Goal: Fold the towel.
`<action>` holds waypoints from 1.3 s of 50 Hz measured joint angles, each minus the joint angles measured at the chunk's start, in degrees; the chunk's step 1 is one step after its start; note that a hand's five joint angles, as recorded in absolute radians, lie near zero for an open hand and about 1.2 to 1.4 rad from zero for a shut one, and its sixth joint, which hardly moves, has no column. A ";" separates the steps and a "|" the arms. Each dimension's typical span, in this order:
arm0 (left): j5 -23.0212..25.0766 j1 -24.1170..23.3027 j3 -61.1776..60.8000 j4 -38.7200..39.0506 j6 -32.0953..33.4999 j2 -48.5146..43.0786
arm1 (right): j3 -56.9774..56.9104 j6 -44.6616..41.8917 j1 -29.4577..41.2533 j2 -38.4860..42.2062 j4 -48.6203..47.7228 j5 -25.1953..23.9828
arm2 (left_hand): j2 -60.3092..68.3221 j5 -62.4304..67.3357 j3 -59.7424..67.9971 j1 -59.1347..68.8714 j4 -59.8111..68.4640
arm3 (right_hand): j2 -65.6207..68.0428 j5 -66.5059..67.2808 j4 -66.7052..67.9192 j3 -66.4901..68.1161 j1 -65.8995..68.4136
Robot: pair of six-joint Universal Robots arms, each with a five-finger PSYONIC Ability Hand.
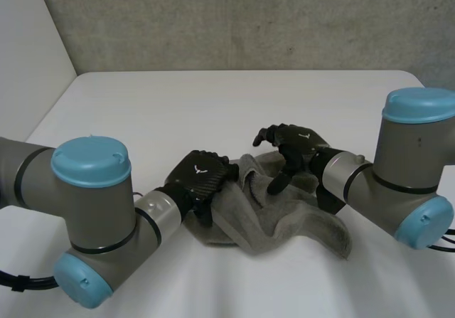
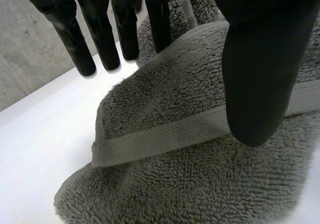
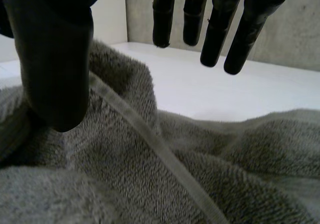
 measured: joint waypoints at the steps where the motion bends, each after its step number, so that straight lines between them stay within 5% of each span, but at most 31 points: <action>1: -0.11 -0.01 0.37 0.04 -0.05 -0.43 | -0.30 0.01 0.16 0.73 0.00 0.17 | 3.63 3.84 4.09 3.68 3.88 | 3.52 3.05 3.09 3.16 3.22; 13: -0.39 0.07 1.47 0.49 0.02 -1.15 | -2.41 -0.53 1.29 3.46 0.33 0.63 | 27.90 28.28 28.42 27.56 28.51 | 32.80 31.01 31.81 31.96 32.37; 22: -0.33 0.12 1.39 0.94 0.11 -0.81 | -2.35 -0.86 1.54 4.17 0.83 1.13 | 30.11 30.64 30.63 30.03 30.64 | 10.99 7.47 9.49 9.39 9.40; 36: -0.10 -0.08 1.66 1.15 0.10 -2.55 | -2.02 -5.25 3.87 5.70 1.16 4.67 | 29.96 30.52 30.49 29.98 30.51 | 11.81 9.93 10.55 10.65 10.84; 41: 0.01 -0.42 2.27 1.13 0.12 -3.86 | -2.28 -5.55 4.76 7.00 1.02 4.66 | 36.21 35.90 36.63 35.68 36.15 | 30.87 27.89 28.57 28.80 29.61; 44: 0.07 -0.51 2.75 1.11 0.12 -4.44 | -2.91 -5.54 5.01 7.68 0.94 4.48 | 41.83 41.17 42.20 40.10 42.21 | 51.66 49.59 50.71 51.08 49.29; 47: -0.02 -0.48 3.45 1.10 0.12 -4.40 | -4.31 -5.48 4.98 7.74 0.84 4.58 | 43.15 42.28 43.55 40.88 43.67 | 52.23 51.47 53.45 53.49 50.46; 60: -3.93 5.62 13.58 4.21 -2.51 12.51 | -14.74 -6.45 0.00 -9.28 -8.18 13.70 | 44.20 43.25 44.62 41.47 44.83 | 53.29 51.66 53.45 53.93 51.56; 65: -5.11 7.82 13.60 8.05 -6.36 18.09 | -13.51 -8.16 -1.44 -14.41 -8.47 12.48 | 44.23 43.25 44.67 41.48 44.84 | 53.31 51.84 53.45 53.94 51.56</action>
